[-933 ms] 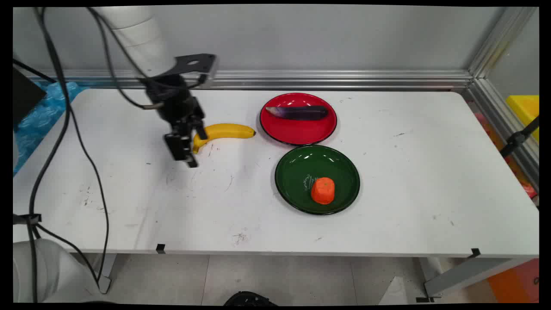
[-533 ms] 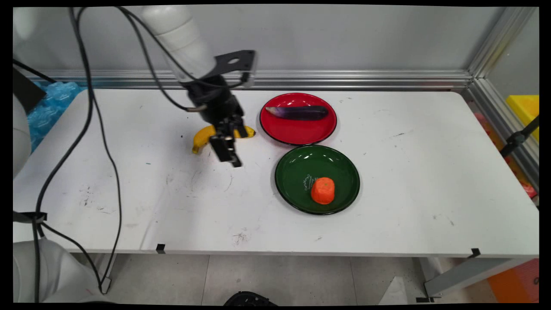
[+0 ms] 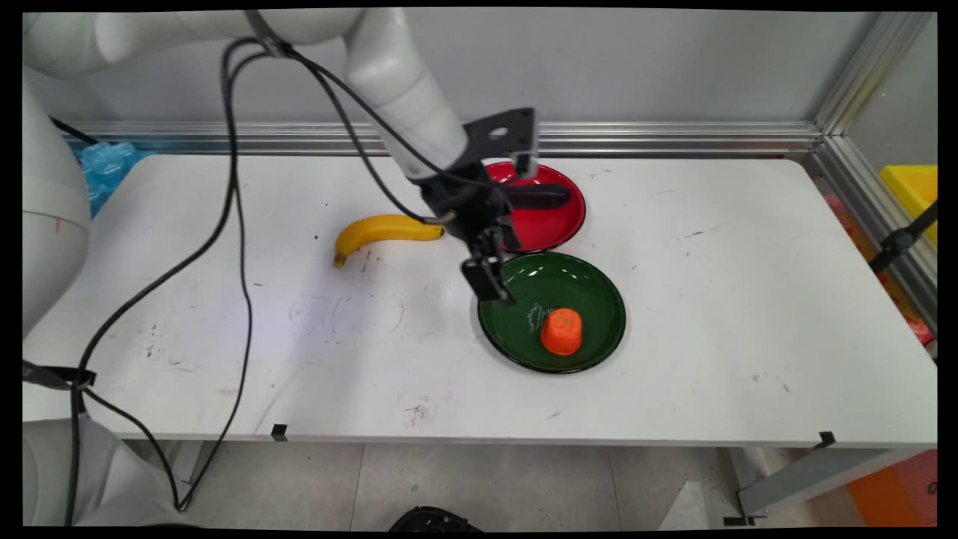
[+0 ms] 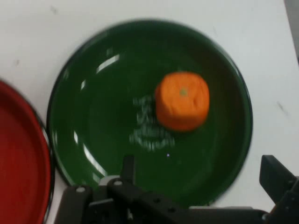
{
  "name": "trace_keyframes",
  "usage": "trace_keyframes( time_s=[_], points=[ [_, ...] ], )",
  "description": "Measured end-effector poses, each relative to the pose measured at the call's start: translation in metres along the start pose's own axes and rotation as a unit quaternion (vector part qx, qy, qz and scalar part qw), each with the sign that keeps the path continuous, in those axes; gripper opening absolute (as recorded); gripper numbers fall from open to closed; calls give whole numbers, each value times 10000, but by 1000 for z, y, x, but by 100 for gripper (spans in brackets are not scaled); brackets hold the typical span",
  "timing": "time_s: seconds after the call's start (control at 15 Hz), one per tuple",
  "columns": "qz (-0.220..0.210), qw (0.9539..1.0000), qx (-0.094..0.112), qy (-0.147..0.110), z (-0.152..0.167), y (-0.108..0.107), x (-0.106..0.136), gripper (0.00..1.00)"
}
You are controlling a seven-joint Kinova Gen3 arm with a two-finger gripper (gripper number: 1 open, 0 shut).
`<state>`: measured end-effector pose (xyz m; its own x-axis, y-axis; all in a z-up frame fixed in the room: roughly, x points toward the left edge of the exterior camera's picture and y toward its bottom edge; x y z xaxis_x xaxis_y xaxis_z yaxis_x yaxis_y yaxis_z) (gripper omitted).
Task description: Pick up the mandarin from the green plate
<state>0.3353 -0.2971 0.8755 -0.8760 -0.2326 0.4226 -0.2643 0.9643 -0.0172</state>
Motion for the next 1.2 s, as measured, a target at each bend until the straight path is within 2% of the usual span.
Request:
trace_keyframes(
  time_s=[0.4, 1.2],
  points=[
    [72, 9996, 116, 244, 47, 3, 20, 100],
    [62, 9994, 176, 278, 102, 14, 15, 100]
  ],
)
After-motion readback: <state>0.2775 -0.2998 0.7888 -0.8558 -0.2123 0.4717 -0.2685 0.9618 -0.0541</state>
